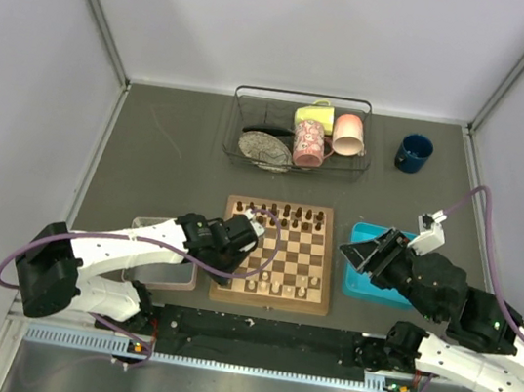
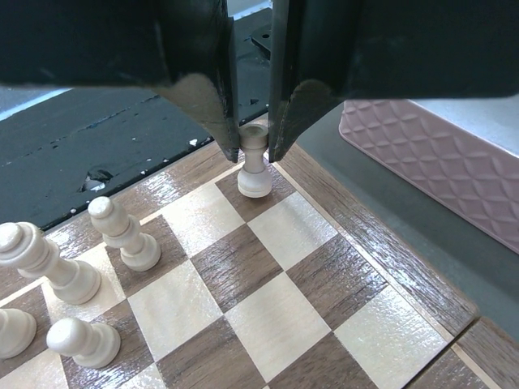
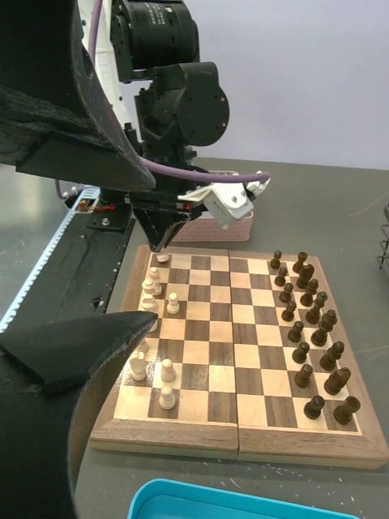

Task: Set up the chess pieces on the board

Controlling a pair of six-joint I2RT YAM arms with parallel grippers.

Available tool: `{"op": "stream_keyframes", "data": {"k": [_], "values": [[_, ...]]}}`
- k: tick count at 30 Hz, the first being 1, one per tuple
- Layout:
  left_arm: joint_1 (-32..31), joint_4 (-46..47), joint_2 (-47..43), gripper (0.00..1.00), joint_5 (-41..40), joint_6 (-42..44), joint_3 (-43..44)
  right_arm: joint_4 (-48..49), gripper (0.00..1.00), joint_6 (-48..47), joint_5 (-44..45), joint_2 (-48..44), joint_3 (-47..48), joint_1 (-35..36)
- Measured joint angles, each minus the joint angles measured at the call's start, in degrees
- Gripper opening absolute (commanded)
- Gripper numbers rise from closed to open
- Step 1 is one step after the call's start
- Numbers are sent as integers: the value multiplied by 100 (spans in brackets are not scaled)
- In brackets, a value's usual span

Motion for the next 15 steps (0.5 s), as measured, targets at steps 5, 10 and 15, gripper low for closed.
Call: {"op": "stream_keyframes", "data": {"k": [5, 10, 15], "values": [[0, -2, 0, 0, -68, -4, -11, -7, 60, 0, 2, -2, 0, 0], [0, 0, 22, 0, -85, -24, -11, -9, 60, 0, 4, -33, 0, 0], [0, 17, 96, 4, -79, -24, -11, -20, 61, 2, 7, -66, 0, 0]]}}
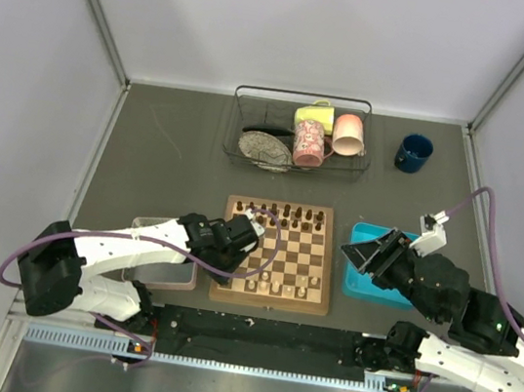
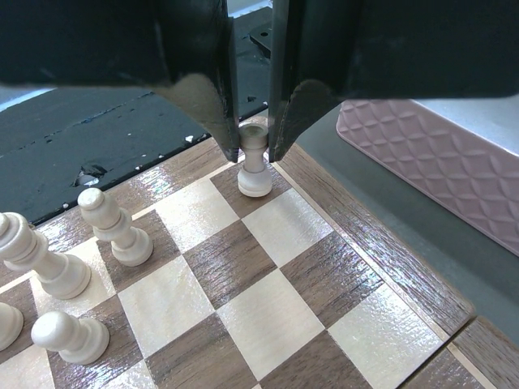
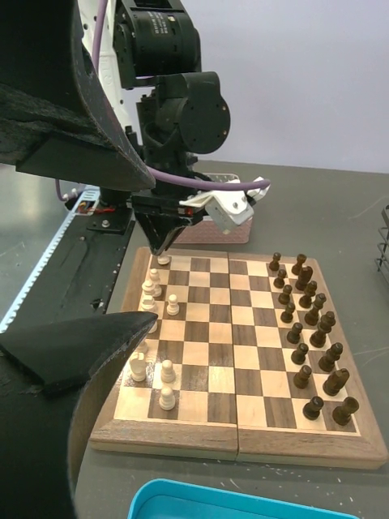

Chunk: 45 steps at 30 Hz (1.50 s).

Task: Set up the chess pieces on the board

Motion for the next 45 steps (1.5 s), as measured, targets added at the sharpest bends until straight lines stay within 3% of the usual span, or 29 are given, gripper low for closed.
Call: {"op": "stream_keyframes", "data": {"k": [11, 23, 28, 34, 39, 42, 45], "values": [[0, 4, 2, 34, 0, 0, 0, -55, 61, 4, 31, -70, -28, 0], [0, 4, 4, 43, 9, -13, 0, -68, 61, 39, 39, -72, -31, 0], [0, 28, -101, 55, 35, 44, 0, -70, 61, 44, 48, -74, -59, 0], [2, 129, -975, 73, 111, 407, 168, -140, 59, 57, 127, -2, -57, 0], [2, 638, -2111, 81, 63, 890, 476, -535, 59, 66, 188, 918, 251, -83], [17, 1104, -2940, 83, -90, 1123, 472, -868, 59, -26, 9, 1735, 645, -664], [146, 1502, -3497, 84, -221, 1266, 422, -990, 59, -310, -422, 2321, 802, -1711]]}}
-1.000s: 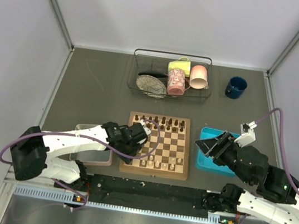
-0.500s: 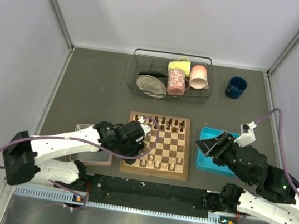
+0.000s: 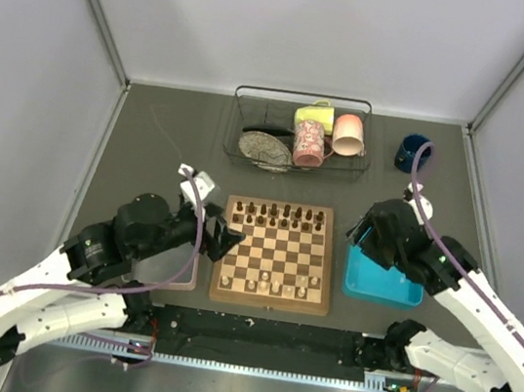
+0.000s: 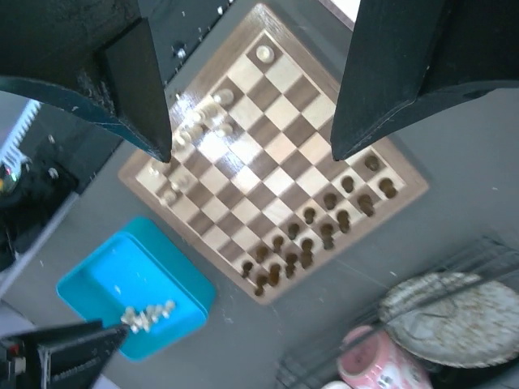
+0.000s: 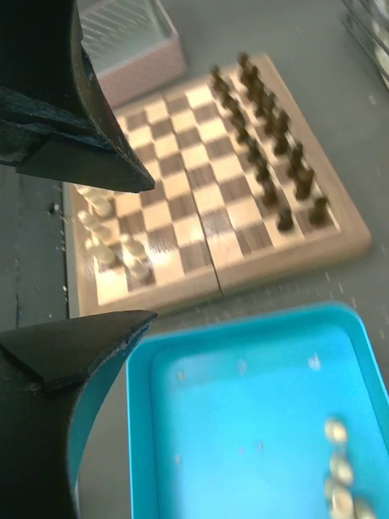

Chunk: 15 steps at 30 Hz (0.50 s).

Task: Set up the chess pieces on the board

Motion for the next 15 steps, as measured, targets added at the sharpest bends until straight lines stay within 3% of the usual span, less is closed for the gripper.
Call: {"op": "stream_keyframes", "data": {"k": [8, 15], "values": [[1416, 264, -125, 84, 278, 24, -391, -184, 58, -975, -542, 212, -245, -2367], [2990, 240, -74, 82, 1180, 59, -553, 22, 58, -1464, -813, 647, -883, -3215]]}}
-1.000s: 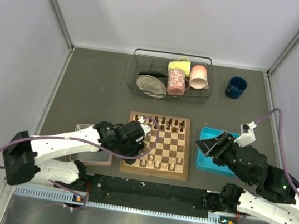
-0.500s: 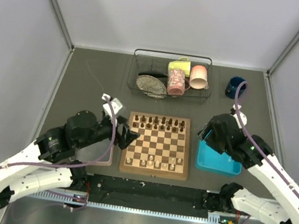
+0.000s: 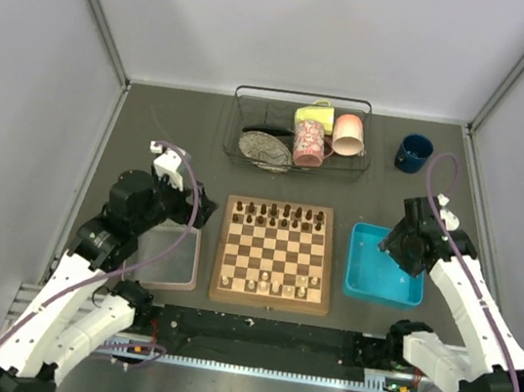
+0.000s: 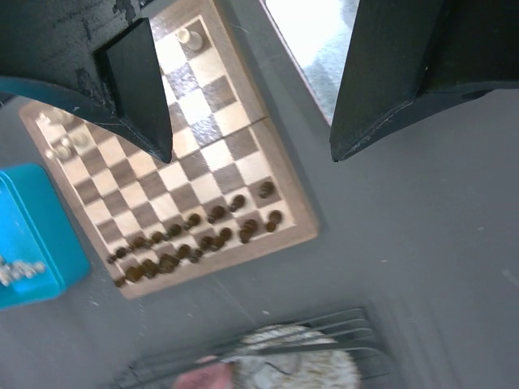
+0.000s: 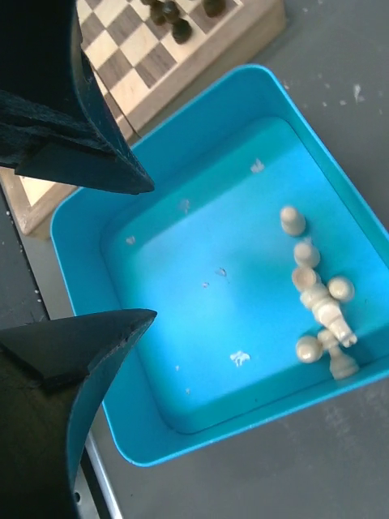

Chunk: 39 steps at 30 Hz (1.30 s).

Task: Set up the chess pieces on the board

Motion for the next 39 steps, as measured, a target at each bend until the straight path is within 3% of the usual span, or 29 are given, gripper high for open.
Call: {"op": "stream_keyframes", "data": {"k": [5, 19, 39], "values": [[686, 114, 61, 82, 372, -48, -114, 223, 55, -105, -81, 162, -173, -479], [721, 291, -691, 82, 138, 68, -798, 1067, 31, -177, -109, 1412, -219, -1067], [721, 382, -612, 82, 94, 87, -800, 1578, 26, -295, -63, 1893, -321, -1298]]}}
